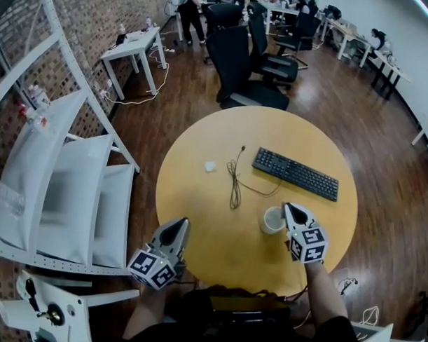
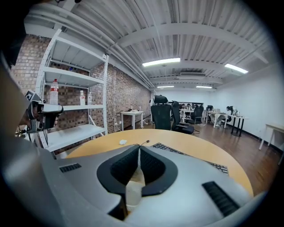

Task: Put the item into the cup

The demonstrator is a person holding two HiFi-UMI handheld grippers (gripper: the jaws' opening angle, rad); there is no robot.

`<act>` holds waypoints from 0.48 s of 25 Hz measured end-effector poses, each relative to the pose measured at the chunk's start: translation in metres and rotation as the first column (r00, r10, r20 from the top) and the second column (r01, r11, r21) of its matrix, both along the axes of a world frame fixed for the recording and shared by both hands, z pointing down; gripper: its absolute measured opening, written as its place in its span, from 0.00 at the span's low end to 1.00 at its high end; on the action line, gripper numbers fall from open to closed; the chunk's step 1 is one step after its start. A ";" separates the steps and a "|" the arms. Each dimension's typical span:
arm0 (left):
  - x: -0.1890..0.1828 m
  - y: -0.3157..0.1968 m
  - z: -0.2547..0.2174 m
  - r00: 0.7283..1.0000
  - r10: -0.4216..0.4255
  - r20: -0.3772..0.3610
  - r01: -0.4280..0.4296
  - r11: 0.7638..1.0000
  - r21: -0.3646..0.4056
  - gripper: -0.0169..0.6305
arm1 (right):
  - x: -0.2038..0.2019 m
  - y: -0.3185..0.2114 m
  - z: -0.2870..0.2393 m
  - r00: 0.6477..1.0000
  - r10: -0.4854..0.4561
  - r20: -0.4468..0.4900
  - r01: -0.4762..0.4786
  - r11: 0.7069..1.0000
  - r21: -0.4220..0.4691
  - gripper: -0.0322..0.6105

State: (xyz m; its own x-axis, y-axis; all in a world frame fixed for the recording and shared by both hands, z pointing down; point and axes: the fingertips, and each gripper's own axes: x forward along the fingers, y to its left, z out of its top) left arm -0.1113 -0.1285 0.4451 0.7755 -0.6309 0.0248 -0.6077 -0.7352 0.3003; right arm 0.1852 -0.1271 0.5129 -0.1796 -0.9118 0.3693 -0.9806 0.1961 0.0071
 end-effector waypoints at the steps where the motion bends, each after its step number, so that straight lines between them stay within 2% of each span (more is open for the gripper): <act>1: -0.004 0.000 0.002 1.000 -0.009 0.000 0.009 1.000 -0.004 0.01 | -0.003 -0.001 0.001 1.000 -0.006 -0.002 0.006 1.000 -0.004 0.05; 12: -0.022 0.006 0.014 0.998 -0.061 0.016 0.061 0.998 -0.030 0.01 | -0.008 -0.006 0.031 1.000 -0.018 -0.024 0.016 0.997 -0.072 0.05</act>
